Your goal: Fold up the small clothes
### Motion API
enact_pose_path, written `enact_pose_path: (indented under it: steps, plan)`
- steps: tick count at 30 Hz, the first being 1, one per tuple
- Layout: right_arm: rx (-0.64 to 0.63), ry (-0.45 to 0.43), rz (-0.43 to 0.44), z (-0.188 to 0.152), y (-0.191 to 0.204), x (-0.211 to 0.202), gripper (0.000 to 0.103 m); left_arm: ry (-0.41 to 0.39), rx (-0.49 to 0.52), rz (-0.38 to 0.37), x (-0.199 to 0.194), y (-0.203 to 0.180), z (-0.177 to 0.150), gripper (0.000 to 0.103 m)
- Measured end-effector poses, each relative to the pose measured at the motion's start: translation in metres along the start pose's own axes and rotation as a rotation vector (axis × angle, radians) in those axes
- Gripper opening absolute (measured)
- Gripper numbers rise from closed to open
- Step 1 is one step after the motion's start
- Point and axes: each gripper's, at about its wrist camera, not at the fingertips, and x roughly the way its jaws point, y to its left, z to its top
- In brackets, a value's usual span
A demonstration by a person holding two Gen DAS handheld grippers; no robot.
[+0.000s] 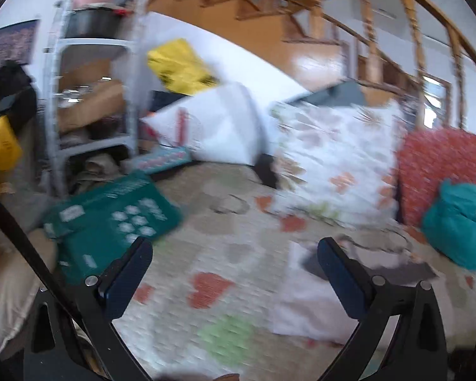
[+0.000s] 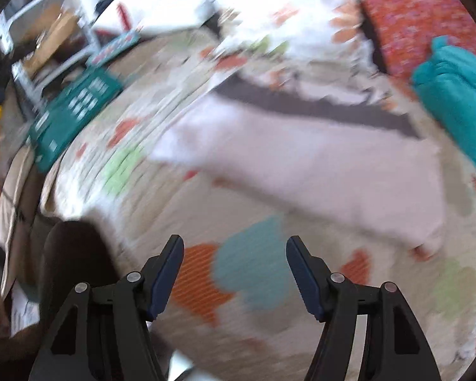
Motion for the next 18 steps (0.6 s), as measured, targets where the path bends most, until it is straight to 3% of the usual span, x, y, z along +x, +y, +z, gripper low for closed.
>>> enact_pose_path:
  steps: [4, 9, 18]
  plan:
    - [0.063, -0.057, -0.102, 0.009, -0.04, -0.009, 0.072, 0.122, 0.119, -0.076, 0.014, -0.054, -0.014, 0.103]
    - [0.175, -0.09, -0.16, -0.002, -0.076, -0.02, 0.072, 0.32, 0.193, -0.17, 0.037, -0.101, -0.05, 0.103]
    - [0.211, -0.083, -0.205, -0.02, -0.094, -0.018, 0.074, 0.446, 0.186, -0.187, 0.051, -0.113, -0.083, 0.103]
